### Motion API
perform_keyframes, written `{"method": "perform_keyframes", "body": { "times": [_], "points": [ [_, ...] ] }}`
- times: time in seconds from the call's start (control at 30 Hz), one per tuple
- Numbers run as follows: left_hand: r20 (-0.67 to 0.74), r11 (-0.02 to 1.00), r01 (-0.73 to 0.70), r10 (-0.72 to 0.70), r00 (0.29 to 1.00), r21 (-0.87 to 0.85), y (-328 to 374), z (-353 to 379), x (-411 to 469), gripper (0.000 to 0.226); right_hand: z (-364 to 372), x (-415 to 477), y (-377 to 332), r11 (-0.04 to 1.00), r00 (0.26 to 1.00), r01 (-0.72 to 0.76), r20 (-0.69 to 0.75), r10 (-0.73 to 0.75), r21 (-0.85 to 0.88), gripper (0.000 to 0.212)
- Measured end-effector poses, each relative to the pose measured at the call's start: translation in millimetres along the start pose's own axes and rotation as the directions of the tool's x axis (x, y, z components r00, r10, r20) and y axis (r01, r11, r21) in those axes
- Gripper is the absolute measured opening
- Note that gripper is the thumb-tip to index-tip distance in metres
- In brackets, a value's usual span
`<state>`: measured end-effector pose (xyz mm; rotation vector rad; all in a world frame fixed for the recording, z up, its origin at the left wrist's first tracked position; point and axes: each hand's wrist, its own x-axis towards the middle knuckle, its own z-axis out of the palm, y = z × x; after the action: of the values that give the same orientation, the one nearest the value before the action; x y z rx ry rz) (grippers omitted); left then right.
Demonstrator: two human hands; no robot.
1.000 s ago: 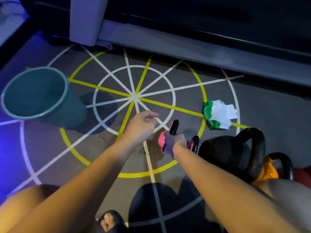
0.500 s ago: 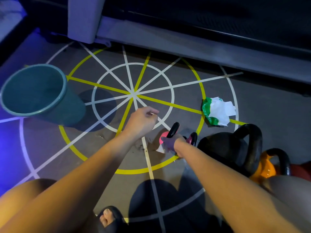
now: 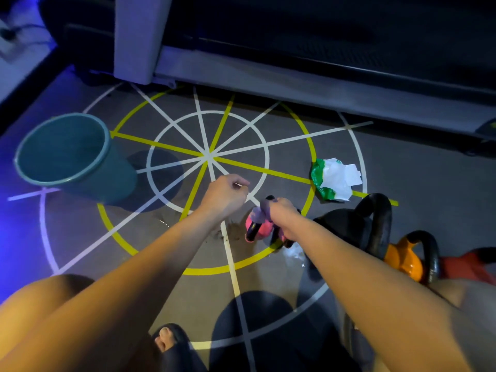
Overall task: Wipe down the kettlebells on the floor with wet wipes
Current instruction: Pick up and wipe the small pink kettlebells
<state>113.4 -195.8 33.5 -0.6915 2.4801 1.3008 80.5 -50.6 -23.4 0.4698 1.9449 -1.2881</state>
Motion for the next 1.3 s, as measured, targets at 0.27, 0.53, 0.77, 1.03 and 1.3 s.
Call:
{"method": "perform_keyframes", "body": {
  "times": [0.27,0.53,0.77,1.03,1.3],
  "points": [
    [0.073,0.995,0.07,-0.065,0.995,-0.074,29,15,-34,0.035,-53,-43,-15,0.948,0.947,0.304,0.079,-0.311,0.09,0.036],
    [0.0,0.951,-0.091,0.095,0.995,-0.297,57,16,-83,0.009,-116,-93,-8,0.818,0.826,0.563,0.046,-0.562,-0.117,0.012],
    [-0.171,0.92,-0.244,0.199,0.965,-0.308,54,20,-115,0.038,-87,-129,-7,0.746,0.755,0.647,-0.005,-0.656,-0.156,0.014],
    [-0.126,0.703,-0.127,0.053,0.991,-0.7,70,-3,-142,0.026,-57,-158,-27,0.746,0.743,0.664,0.068,-0.666,0.051,0.04],
    [-0.321,0.866,-0.213,0.066,0.945,-0.451,11,-45,-108,0.014,-3,-133,-48,0.781,0.779,0.625,0.052,-0.625,0.009,0.031]
  ]
}}
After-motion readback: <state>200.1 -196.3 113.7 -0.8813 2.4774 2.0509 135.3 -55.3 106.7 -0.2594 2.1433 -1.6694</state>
